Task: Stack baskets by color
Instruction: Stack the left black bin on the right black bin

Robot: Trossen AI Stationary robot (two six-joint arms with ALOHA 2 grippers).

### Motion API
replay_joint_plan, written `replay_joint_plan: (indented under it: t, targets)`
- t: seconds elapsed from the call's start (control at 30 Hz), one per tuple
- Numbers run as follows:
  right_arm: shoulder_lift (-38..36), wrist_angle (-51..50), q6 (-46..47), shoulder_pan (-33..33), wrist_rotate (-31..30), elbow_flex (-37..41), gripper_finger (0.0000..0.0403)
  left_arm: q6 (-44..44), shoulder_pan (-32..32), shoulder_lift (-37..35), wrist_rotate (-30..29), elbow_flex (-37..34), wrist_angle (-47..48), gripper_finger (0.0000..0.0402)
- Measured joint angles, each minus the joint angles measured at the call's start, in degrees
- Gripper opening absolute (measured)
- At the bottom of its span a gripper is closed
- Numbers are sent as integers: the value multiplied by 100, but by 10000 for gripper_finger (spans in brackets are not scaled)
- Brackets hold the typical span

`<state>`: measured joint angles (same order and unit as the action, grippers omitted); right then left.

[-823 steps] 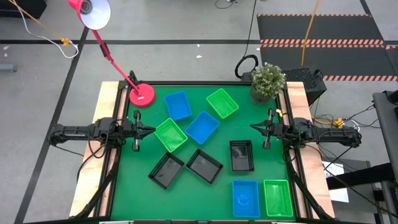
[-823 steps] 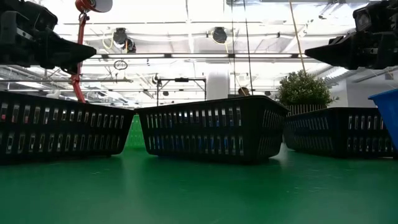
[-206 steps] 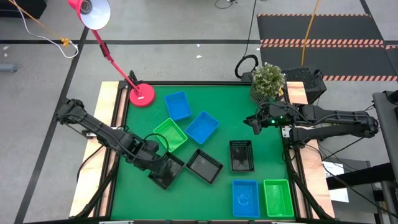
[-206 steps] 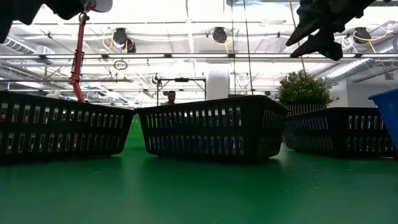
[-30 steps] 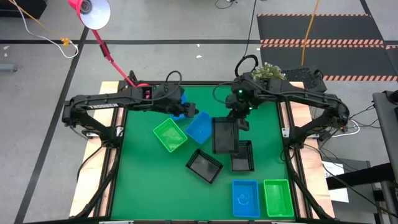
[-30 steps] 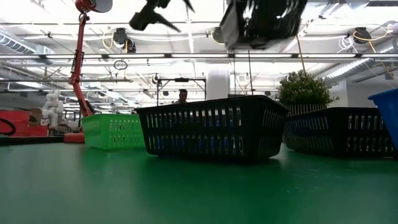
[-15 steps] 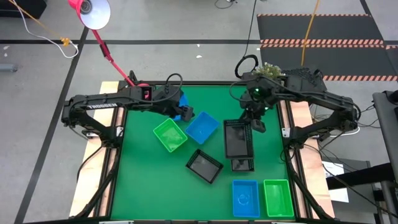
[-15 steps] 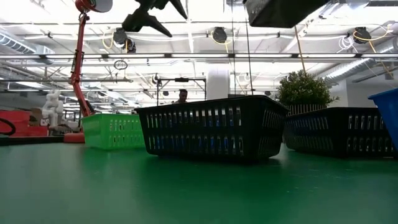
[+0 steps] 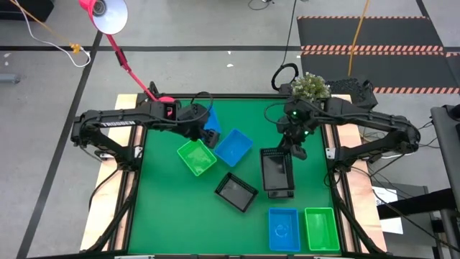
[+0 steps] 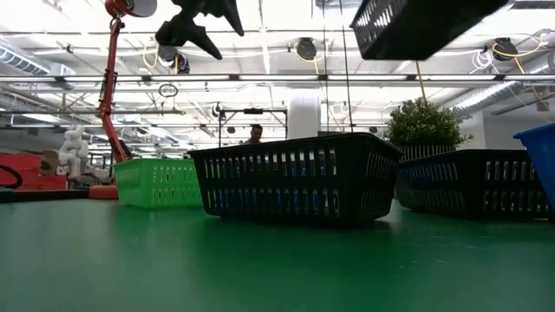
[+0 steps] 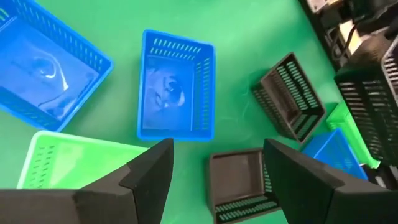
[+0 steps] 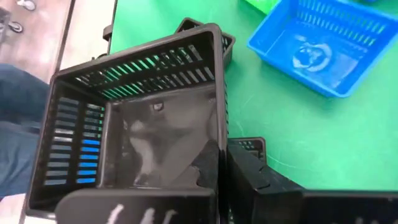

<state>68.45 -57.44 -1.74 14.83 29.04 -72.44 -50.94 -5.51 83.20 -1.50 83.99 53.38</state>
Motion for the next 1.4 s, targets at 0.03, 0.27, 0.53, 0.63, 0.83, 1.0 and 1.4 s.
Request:
replay_joint_plan:
  t: [0.03,0.27,0.53,0.63,0.83,1.0,1.4]
  targets:
    - [-47,106,0,0,19,146,4,25,8,0,0,0,23,250]
    - [-391,511,11,-2,420,1171,4,37,45,0,-2,0,88,250]
    - [-728,1203,89,-2,430,2076,4,96,39,0,-4,0,71,250]
    - [-771,1506,146,-2,430,2362,7,119,30,0,-10,0,73,250]
    - [-772,2063,93,0,419,2748,9,83,30,2,-48,0,54,250]
    - [-770,2208,103,91,409,2980,10,72,30,4,-51,0,45,250]
    - [-770,2228,-328,403,406,3095,10,-11,30,4,-160,0,40,250]
